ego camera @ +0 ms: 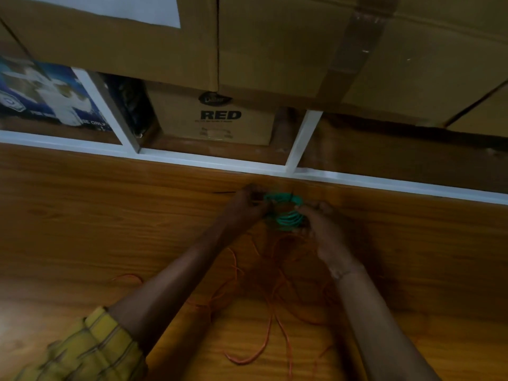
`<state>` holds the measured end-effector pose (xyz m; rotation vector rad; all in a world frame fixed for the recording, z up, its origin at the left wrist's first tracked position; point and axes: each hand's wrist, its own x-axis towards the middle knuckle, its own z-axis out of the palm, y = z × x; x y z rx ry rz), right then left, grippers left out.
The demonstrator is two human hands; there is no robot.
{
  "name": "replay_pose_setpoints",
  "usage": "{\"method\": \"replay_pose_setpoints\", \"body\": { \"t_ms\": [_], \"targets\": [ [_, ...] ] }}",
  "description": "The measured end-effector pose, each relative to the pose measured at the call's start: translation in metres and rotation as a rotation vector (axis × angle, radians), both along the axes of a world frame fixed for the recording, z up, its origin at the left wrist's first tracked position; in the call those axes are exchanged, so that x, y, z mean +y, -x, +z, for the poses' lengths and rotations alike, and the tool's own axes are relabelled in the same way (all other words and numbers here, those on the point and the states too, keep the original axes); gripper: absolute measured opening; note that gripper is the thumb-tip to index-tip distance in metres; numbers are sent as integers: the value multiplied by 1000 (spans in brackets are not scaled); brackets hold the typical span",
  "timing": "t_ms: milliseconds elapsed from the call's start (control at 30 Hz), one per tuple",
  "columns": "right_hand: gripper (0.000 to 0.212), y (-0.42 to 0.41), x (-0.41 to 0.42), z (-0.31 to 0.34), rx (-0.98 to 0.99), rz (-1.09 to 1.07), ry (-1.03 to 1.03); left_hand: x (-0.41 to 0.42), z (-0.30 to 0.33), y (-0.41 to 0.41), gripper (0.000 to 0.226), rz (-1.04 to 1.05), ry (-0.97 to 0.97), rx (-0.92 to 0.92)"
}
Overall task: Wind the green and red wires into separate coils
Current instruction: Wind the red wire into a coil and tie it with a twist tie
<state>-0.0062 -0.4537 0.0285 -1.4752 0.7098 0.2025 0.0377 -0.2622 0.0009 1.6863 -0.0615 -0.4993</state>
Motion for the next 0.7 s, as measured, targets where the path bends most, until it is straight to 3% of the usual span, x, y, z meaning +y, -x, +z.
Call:
{"method": "replay_pose_setpoints", "body": {
  "t_ms": [133, 333, 500, 700],
  "targets": [
    [34, -44, -21, -22, 37, -107, 109, -13, -7, -13, 39, -1, -113, -44],
    [29, -71, -36, -52, 30, -30, 320, -11, -8, 6, 44, -72, -187, -120],
    [58, -37, -41, -51, -54, 136, 468, 33, -4, 36, 30, -57, -107, -120],
    [19, 62, 27, 17, -222, 195, 428, 118, 18, 95, 18, 146, 63, -30]
  ]
}}
